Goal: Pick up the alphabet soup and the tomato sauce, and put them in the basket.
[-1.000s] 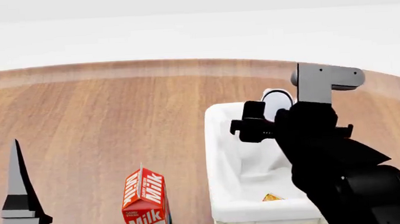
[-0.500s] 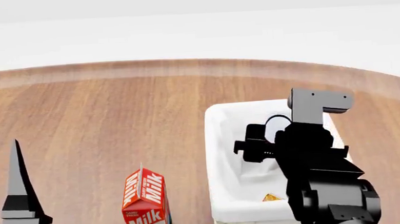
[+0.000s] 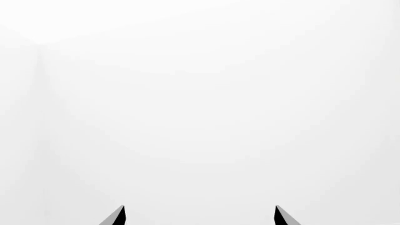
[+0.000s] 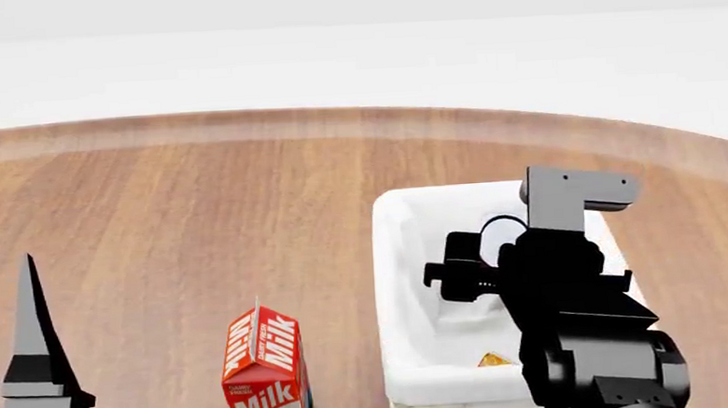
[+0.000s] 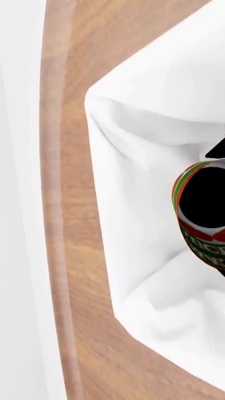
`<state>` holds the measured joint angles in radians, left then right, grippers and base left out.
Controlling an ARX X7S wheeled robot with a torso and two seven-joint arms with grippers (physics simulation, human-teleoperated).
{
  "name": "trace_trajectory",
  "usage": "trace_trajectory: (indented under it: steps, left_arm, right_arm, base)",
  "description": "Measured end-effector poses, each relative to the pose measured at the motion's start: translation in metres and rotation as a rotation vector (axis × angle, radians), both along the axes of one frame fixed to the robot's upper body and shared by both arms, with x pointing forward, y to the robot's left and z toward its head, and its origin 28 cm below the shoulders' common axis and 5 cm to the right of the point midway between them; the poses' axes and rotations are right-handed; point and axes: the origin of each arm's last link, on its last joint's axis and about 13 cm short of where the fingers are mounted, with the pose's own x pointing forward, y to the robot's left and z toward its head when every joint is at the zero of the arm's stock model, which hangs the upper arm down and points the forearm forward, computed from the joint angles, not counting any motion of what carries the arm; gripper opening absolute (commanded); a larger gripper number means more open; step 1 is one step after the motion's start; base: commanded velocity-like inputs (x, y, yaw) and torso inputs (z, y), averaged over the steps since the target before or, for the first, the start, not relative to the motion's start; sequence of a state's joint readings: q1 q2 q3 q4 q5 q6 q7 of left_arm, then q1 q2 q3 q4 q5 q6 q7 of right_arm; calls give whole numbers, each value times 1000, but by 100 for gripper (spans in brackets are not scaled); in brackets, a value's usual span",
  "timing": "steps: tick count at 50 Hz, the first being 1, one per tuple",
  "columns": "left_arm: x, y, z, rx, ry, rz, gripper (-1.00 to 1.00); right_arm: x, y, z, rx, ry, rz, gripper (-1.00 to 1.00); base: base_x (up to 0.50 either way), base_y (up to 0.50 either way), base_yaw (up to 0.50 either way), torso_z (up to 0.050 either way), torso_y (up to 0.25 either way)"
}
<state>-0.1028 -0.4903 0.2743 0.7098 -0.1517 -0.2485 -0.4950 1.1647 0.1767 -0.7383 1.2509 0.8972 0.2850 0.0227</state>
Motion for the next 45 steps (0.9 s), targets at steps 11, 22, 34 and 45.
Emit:
trace_trajectory:
  steps: [11, 22, 34, 45]
  left_arm:
    - [0, 0, 0, -1, 0, 0, 100]
    - [0, 0, 0, -1, 0, -1, 100]
    - [0, -1, 0, -1, 2, -1, 100]
    - [0, -1, -1, -1, 3, 0, 100]
  right_arm:
    - [0, 1, 3, -7, 1, 4, 100]
    - [-1, 2, 5, -22, -3, 17, 100]
    - [-2, 4, 18, -21, -64, 20, 100]
    - [-5, 8, 40, -24, -188, 18, 100]
  base:
    - [0, 0, 0, 0, 1]
    - [0, 0, 0, 0, 0]
    - [0, 0, 0, 0, 0]
    - [0, 0, 0, 0, 0]
